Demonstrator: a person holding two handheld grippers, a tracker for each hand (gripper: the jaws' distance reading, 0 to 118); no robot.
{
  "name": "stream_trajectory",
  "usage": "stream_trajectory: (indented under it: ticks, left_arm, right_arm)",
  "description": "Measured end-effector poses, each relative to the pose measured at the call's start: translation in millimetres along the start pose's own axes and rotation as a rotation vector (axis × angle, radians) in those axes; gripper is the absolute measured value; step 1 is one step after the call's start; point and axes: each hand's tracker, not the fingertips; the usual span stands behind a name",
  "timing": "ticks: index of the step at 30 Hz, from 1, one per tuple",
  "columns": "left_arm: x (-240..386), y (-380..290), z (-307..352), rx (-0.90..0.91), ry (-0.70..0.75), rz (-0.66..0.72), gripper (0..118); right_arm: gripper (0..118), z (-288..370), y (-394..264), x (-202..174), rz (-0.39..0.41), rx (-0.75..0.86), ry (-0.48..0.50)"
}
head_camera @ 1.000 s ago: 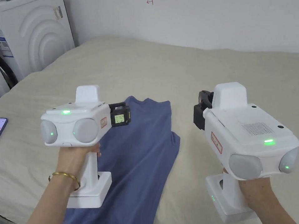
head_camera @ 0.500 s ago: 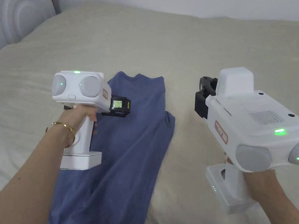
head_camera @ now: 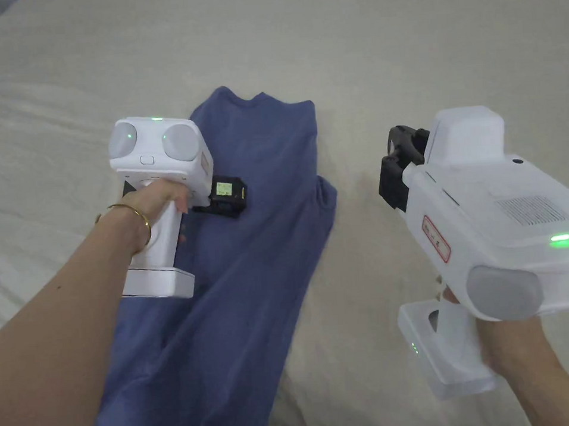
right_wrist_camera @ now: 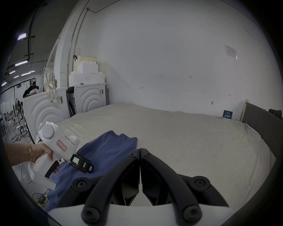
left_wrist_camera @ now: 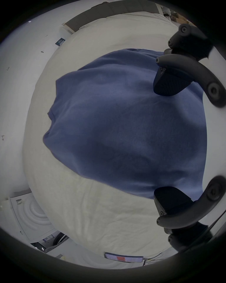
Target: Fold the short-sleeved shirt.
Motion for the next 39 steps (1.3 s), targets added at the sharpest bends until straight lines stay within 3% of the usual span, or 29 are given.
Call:
stream_trajectory:
  ticks: [3, 4, 6, 9, 12, 13, 26, 33, 39]
  left_arm:
    - [0.5, -0.8, -5.0, -0.025, -0.01, -0.008, 115]
    - [1.7, -0.4, -5.0, -0.034, -0.003, -0.013, 104]
    - [3.3, 1.4, -2.6, -0.04, 0.008, -0.027, 97]
    - [5.4, 5.8, 4.0, -0.06, -0.011, -0.054, 74]
    - [3.6, 9.8, 8.7, -0.077, -0.032, -0.071, 34]
    - [2.8, 10.6, 9.8, -0.081, -0.028, -0.073, 12]
    - [-7.4, 1.4, 59.5, -0.024, -0.091, 0.025, 2]
    - [-27.2, -2.9, 117.1, 0.059, -0.215, 0.188, 0]
    - [-16.0, 1.7, 191.8, 0.186, -0.225, 0.147, 0]
  right_arm:
    - [0, -2.4, -2.2, 0.2, 0.003, -0.011, 0.0]
    - [0, -2.9, -2.9, 0.5, 0.005, -0.012, -0.001]
    - [0, -3.7, -4.2, 1.5, 0.001, -0.018, -0.004]
    - [0, -3.7, -5.0, 2.8, -0.002, -0.021, -0.009]
    - [0, -2.5, -4.7, 5.1, -0.01, -0.02, -0.013]
    - [0, -1.8, -4.2, 5.6, -0.012, -0.018, -0.015]
    - [0, 15.7, 6.6, 15.2, -0.024, 0.017, -0.031]
    - [0, 36.4, 18.7, 13.3, -0.027, 0.071, -0.024]
    - [0, 56.5, 25.8, 13.1, -0.031, 0.112, -0.021]
